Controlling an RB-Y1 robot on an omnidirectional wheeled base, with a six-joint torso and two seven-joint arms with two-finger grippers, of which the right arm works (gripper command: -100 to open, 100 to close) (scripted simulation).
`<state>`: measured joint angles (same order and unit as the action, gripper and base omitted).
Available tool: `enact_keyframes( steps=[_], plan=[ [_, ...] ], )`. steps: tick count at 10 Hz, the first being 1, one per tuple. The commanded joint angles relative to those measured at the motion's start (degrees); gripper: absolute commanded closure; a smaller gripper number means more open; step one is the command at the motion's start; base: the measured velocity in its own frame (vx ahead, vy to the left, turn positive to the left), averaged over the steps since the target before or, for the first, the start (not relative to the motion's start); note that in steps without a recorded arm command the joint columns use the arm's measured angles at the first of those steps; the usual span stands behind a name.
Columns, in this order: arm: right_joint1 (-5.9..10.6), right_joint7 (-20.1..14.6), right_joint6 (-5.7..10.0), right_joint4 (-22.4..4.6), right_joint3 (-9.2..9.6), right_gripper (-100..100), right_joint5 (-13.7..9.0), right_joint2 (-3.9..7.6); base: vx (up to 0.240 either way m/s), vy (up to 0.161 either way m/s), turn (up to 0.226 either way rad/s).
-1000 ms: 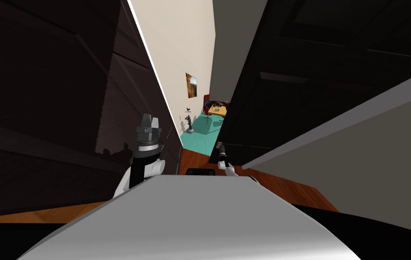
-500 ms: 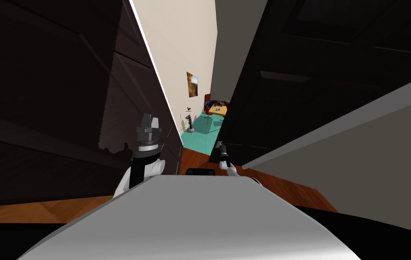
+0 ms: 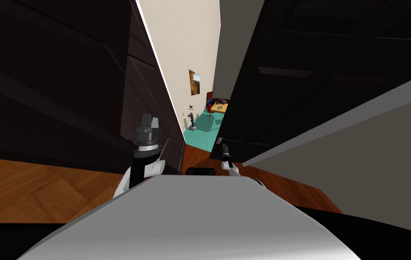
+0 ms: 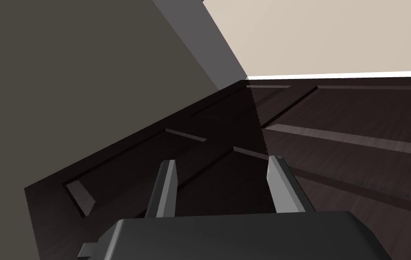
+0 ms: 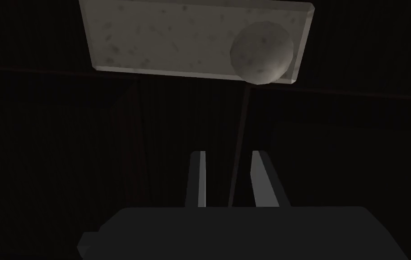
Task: Pull the door open
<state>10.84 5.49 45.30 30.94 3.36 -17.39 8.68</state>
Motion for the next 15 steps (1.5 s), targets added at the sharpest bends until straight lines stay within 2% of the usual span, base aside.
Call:
enact_keyframes(
  steps=[1, 4, 5, 6, 8, 9, 10, 11, 13, 14, 15],
  plan=[
    [1.26, -0.71, 1.17, -2.33, -0.13, -100, -0.23, 0.2, -0.134, -0.001, 0.044],
    [1.58, -2.55, 2.58, -3.08, -0.8, -100, -1.34, 1.44, -0.172, 0.0, 0.155],
    [1.58, -2.55, 2.58, -3.08, -0.8, -100, -1.34, 1.44, -0.139, -0.004, 0.057],
    [1.78, -3.66, 3.43, -3.54, -1.21, -100, -2.01, 2.18, -0.133, 0.058, 0.222],
    [1.78, -3.66, 3.43, -3.54, -1.21, -100, -2.01, 2.18, -0.091, 0.055, 0.03],
    [1.95, -4.68, 4.21, -3.96, -1.58, -100, -2.63, 2.86, -0.056, 0.143, 0.171],
    [1.97, -4.77, 4.28, -3.99, -1.61, -100, -2.68, 2.92, -0.03, 0.192, 0.108],
    [2.45, -4.85, 4.71, -5.03, -1.51, -100, -2.55, 2.86, -0.004, 0.08, -0.002],
    [3.2, -3.56, 4.96, -5.39, -1.62, -100, -2.55, 1.44, -0.178, -0.066, 0.152],
    [3.91, -2.31, 5.12, -5.76, -1.71, -100, -2.53, 0.13, -0.072, -0.134, 0.102],
    [3.91, -2.31, 5.12, -5.76, -1.71, -100, -2.53, 0.13, 0.018, -0.09, 0.053]
  ],
)
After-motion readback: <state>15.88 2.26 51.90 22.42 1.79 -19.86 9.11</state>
